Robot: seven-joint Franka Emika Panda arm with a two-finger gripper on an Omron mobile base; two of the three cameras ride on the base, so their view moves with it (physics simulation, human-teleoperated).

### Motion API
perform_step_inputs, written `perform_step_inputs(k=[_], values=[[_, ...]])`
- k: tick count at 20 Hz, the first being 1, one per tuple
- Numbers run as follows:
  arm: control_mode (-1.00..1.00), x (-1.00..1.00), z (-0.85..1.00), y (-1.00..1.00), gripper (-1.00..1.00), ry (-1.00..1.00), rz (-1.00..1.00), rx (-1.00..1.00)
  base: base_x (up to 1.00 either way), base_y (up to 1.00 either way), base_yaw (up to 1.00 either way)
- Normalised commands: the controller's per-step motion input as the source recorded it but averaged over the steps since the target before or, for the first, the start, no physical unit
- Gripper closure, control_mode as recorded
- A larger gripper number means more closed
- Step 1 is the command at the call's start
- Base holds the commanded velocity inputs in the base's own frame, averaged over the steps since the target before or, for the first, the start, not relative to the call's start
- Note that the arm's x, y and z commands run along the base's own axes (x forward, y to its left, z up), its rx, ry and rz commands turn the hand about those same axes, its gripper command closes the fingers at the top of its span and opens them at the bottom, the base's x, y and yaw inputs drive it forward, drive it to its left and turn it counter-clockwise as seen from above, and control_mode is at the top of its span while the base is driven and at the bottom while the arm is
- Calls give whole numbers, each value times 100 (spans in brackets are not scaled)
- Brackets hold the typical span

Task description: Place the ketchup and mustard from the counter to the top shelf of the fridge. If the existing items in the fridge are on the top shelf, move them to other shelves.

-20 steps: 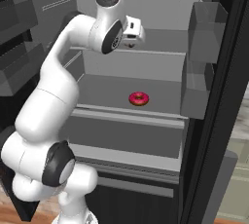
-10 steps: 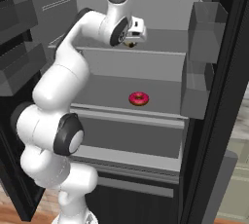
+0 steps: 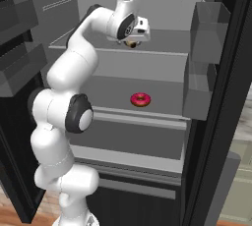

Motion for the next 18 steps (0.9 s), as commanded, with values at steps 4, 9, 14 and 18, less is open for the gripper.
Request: perform_step_inputs(k=[4, 9, 14, 18], values=[[-100, 57, -19, -10, -100, 5, 3, 0, 0, 0, 0], [-100, 31, -10, -16, -100, 4, 2, 0, 0, 0, 0], [-100, 0, -23, 0, 100, 2, 1, -1, 0, 0, 0], [-100, 0, -14, 0, 100, -5, 1, 0, 0, 0, 0]])
